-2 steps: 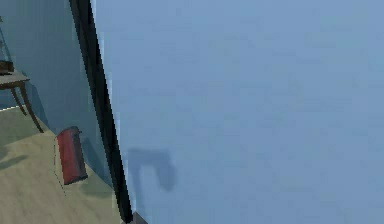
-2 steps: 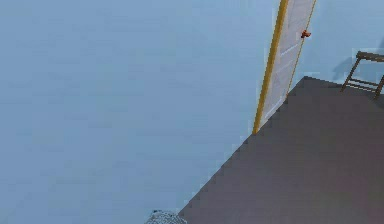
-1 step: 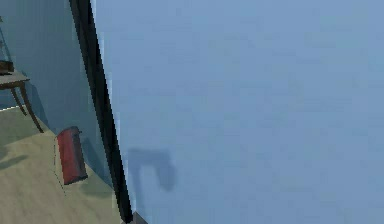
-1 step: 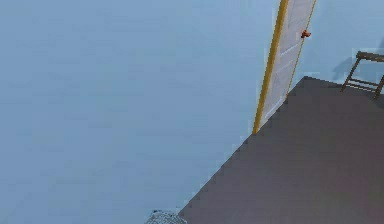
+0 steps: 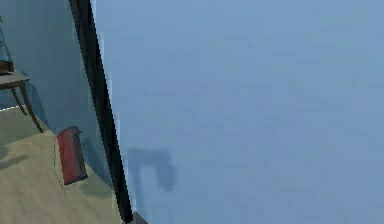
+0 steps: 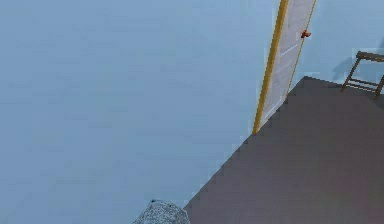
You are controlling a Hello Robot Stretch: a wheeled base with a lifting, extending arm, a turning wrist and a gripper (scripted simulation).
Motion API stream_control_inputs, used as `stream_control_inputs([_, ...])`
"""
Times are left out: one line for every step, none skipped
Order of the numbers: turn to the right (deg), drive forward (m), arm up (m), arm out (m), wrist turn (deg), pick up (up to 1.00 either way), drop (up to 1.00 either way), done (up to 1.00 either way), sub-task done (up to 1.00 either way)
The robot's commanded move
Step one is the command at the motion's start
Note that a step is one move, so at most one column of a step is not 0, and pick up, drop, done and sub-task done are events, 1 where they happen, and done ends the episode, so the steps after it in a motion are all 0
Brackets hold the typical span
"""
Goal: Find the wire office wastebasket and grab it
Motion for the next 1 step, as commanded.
stream_control_inputs([0.0, 0.0, 0.0, 0.0, 0.0, 0.0, 0.0, 1.0, 0.0])
